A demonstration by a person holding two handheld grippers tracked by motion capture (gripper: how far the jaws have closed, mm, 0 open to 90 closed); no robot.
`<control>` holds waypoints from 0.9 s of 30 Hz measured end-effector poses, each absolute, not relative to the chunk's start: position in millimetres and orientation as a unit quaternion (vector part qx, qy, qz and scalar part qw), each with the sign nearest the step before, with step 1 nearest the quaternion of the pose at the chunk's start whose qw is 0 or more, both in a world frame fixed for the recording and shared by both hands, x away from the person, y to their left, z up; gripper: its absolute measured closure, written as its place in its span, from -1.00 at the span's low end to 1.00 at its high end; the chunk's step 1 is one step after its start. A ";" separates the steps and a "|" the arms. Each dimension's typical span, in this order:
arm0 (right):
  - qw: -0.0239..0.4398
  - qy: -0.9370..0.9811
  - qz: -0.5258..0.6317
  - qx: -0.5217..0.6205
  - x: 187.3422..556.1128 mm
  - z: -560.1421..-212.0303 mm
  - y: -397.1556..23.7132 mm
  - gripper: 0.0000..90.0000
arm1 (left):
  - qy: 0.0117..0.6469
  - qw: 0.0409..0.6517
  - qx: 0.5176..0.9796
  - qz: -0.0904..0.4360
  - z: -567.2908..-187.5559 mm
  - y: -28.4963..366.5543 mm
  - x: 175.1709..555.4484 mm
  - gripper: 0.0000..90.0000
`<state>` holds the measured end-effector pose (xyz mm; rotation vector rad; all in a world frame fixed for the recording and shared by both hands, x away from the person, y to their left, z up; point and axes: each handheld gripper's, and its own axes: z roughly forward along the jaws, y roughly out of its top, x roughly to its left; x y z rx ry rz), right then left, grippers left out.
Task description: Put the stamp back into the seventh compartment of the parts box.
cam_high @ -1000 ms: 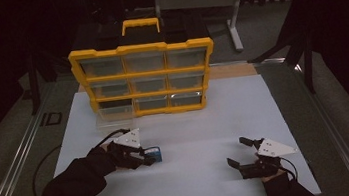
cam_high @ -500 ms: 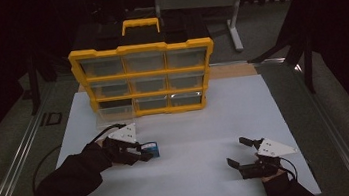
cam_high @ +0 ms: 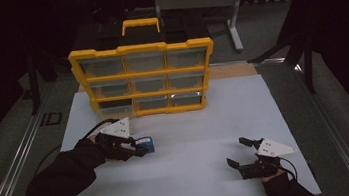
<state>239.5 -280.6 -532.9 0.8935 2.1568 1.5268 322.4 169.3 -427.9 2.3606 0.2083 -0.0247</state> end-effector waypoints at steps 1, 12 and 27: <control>0.175 0.762 0.538 0.315 239.5 -533.0 -280.5 -0.76 | 0.082 0.376 0.923 -0.009 -426.3 170.0 322.9 0.55; 0.176 0.762 0.538 0.313 239.7 -533.2 -280.5 -0.75 | 0.085 0.382 0.920 0.002 -408.4 177.6 327.0 0.55; 0.177 0.762 0.538 0.313 239.6 -533.0 -280.3 -0.76 | 0.103 0.393 0.914 0.017 -389.1 195.7 333.1 0.55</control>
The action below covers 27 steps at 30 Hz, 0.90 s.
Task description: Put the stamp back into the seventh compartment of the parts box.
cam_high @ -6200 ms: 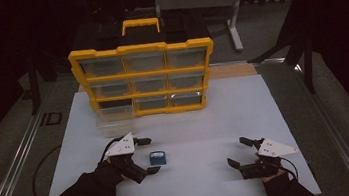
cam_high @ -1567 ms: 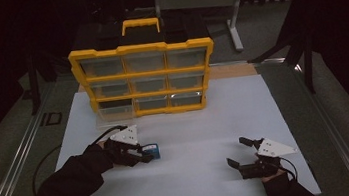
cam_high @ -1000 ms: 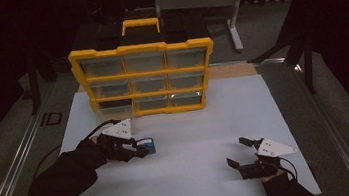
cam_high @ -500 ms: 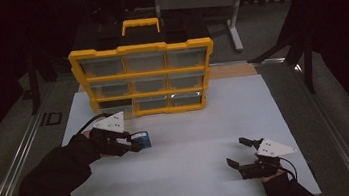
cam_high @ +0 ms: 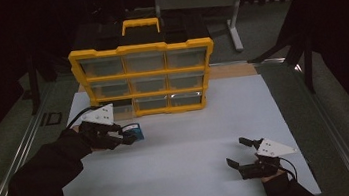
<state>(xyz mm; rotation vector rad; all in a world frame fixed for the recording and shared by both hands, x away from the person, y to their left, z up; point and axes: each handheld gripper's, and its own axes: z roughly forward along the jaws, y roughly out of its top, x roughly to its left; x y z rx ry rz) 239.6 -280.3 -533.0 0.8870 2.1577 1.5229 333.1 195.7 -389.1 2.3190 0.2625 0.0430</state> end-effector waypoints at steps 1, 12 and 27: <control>0.176 0.762 0.537 0.316 239.3 -533.0 -279.8 -0.76 | 0.107 0.396 0.912 0.019 -387.4 197.7 333.3 0.55; 0.175 0.763 0.537 0.315 239.3 -533.0 -279.0 -0.76 | 0.132 0.404 0.905 0.030 -377.1 210.3 339.8 0.55; 0.179 0.761 0.539 0.313 239.0 -532.4 -278.9 -0.76 | 0.156 0.417 0.894 0.050 -357.9 229.5 348.3 0.55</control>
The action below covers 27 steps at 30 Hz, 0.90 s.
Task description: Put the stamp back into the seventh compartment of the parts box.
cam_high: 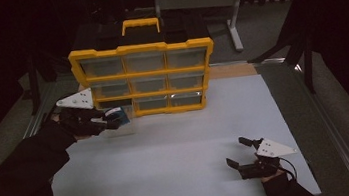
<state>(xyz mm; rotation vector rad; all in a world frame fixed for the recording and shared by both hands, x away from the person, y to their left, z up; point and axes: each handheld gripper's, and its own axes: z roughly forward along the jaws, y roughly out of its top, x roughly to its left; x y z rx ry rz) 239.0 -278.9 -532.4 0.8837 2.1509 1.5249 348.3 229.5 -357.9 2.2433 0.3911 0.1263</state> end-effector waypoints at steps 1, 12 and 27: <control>0.180 0.761 0.540 0.313 238.9 -532.2 -279.1 -0.76 | 0.161 0.422 0.890 0.057 -354.1 234.1 350.1 0.55; 0.183 0.760 0.540 0.312 238.9 -532.1 -279.5 -0.76 | 0.190 0.431 0.879 0.078 -345.8 251.7 355.7 0.55; 0.181 0.761 0.538 0.313 238.8 -532.2 -279.4 -0.76 | 0.261 0.445 0.850 0.105 -354.7 269.5 366.2 0.55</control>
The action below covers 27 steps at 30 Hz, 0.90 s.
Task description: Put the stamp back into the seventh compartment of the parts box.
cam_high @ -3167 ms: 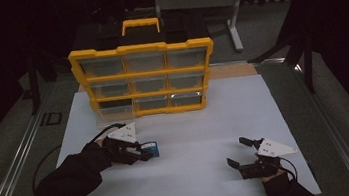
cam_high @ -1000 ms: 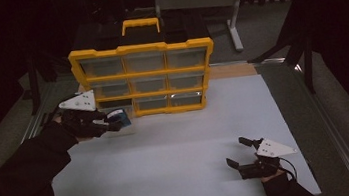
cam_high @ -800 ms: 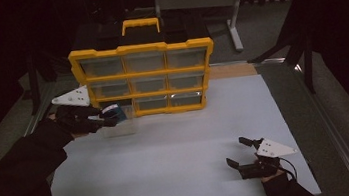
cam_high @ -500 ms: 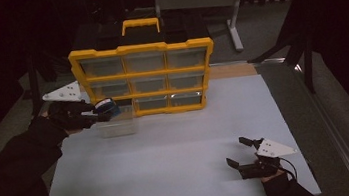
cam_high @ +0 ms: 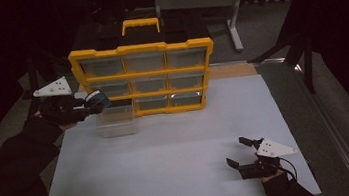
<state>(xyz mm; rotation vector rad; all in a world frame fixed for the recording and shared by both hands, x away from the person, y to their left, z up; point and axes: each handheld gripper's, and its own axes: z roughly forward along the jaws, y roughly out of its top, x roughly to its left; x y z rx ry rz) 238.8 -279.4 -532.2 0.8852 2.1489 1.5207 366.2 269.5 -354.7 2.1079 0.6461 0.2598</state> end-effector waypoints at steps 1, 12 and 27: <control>0.181 0.761 0.538 0.313 238.8 -532.2 -279.4 -0.76 | 0.261 0.445 0.850 0.105 -354.7 269.5 366.2 0.55; 0.181 0.760 0.539 0.314 238.8 -532.1 -280.0 -0.76 | 0.318 0.430 0.838 0.109 -387.2 264.8 374.4 0.55; 0.180 0.761 0.537 0.314 239.0 -532.6 -279.6 -0.76 | 0.340 0.417 0.836 0.110 -413.2 258.7 379.6 0.55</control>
